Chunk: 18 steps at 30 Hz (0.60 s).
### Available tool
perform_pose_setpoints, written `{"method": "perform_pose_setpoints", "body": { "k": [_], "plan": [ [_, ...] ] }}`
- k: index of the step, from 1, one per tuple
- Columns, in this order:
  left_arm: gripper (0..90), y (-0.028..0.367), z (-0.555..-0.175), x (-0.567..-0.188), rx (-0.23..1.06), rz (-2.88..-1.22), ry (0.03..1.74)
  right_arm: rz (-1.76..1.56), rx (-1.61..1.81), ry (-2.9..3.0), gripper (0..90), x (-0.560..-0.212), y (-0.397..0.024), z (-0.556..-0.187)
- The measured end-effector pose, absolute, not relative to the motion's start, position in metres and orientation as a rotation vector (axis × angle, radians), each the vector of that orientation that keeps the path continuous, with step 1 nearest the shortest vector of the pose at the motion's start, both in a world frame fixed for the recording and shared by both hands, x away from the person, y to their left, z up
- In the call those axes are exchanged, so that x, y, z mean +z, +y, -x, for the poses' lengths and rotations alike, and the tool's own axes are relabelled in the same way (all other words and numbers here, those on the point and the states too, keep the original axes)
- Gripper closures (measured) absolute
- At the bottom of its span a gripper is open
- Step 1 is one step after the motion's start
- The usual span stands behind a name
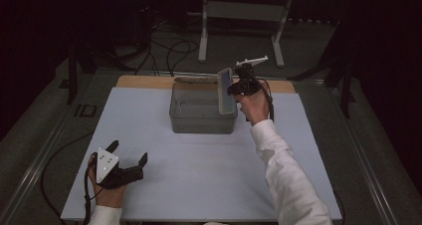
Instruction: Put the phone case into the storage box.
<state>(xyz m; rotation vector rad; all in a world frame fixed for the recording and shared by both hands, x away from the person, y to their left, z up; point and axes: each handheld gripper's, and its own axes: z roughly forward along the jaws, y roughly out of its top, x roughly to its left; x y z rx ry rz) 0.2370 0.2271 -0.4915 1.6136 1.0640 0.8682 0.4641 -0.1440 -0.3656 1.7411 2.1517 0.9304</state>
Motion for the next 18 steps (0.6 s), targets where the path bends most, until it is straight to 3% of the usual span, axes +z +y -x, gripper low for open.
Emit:
{"method": "perform_pose_setpoints", "body": {
  "k": [18],
  "plan": [
    [0.2, 0.2273, -0.2372, -0.4918, 0.867, -1.613, 1.064, -1.759, 0.856, 2.158, 81.6, -0.3728, -0.1418, -0.4676]
  ]
}}
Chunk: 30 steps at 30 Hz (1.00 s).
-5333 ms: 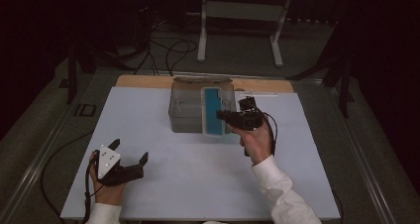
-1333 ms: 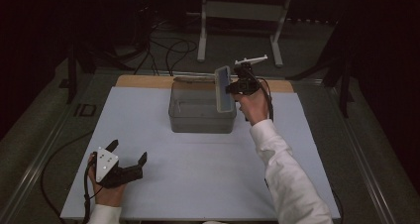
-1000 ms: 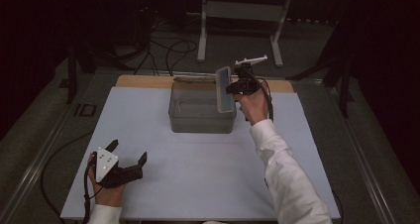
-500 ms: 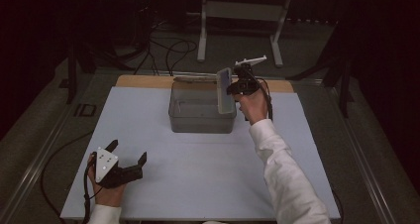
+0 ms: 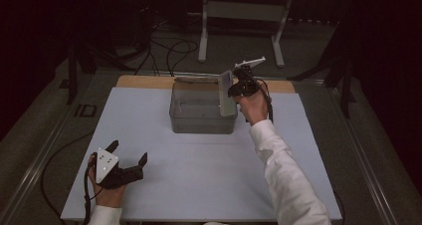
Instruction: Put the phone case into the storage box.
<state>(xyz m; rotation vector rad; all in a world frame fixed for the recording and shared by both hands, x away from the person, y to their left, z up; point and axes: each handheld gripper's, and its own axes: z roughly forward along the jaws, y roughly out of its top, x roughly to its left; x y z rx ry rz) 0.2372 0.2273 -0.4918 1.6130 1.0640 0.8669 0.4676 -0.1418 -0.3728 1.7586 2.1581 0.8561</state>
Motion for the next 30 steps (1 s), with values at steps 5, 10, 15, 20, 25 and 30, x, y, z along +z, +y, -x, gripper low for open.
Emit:
{"method": "perform_pose_setpoints", "body": {
  "k": [5, 10, 15, 20, 25, 30],
  "plan": [
    [0.2, 0.227, -0.237, -0.492, 0.866, -1.612, 1.065, -1.762, 0.838, 2.159, 81.6, -0.375, -0.142, -0.469],
    [0.3, 0.227, -0.237, -0.492, 0.870, -1.611, 1.065, -1.773, 0.829, 2.163, 81.6, -0.378, -0.143, -0.469],
    [0.2, 0.227, -0.237, -0.492, 0.870, -1.611, 1.066, -1.788, 0.811, 2.158, 81.6, -0.385, -0.145, -0.471],
    [0.3, 0.227, -0.237, -0.492, 0.870, -1.612, 1.065, -1.782, 0.784, 2.164, 81.5, -0.390, -0.145, -0.471],
    [0.3, 0.227, -0.237, -0.491, 0.870, -1.611, 1.066, -1.786, 0.785, 2.159, 81.4, -0.392, -0.145, -0.472],
    [0.3, 0.227, -0.237, -0.491, 0.869, -1.609, 1.065, -1.789, 0.778, 2.157, 81.3, -0.393, -0.143, -0.472]
  ]
}}
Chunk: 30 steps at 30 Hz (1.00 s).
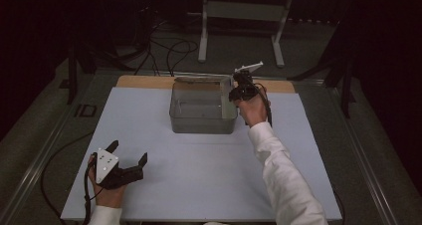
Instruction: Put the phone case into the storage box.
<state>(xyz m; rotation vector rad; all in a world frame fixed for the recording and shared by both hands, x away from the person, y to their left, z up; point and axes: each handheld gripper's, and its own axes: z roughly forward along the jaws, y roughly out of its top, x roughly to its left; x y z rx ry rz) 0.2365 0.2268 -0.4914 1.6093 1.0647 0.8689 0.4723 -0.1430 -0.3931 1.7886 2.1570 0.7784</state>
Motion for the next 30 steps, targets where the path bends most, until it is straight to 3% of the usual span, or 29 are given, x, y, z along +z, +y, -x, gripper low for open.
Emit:
{"method": "perform_pose_setpoints", "body": {
  "k": [30],
  "plan": [
    [0.3, 0.227, -0.236, -0.491, 0.866, -1.606, 1.063, -1.832, 0.713, 2.134, 81.3, -0.407, -0.136, -0.481]
  ]
}}
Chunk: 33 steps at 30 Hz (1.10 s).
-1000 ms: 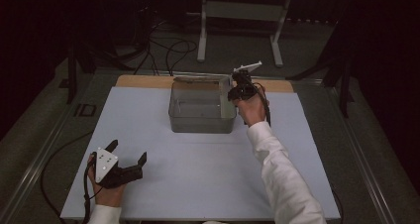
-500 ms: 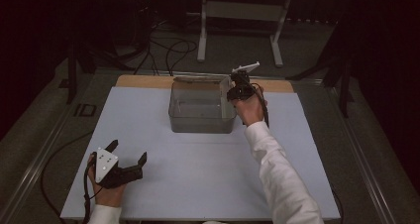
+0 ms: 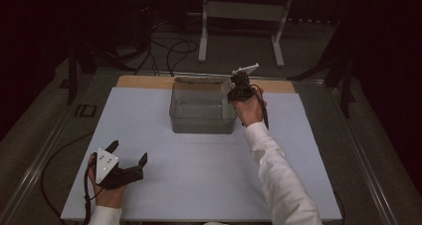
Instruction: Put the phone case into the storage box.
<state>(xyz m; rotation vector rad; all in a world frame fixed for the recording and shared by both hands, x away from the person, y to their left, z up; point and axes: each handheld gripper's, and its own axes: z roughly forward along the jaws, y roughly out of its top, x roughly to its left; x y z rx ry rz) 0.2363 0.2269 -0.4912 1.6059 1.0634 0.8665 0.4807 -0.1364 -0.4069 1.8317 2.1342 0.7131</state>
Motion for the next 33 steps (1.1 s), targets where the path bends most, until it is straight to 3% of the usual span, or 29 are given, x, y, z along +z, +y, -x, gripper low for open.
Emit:
{"method": "perform_pose_setpoints", "body": {
  "k": [33],
  "plan": [
    [0.2, 0.227, -0.236, -0.491, 0.866, -1.606, 1.063, -1.871, 0.651, 2.131, 80.8, -0.424, -0.134, -0.491]
  ]
}}
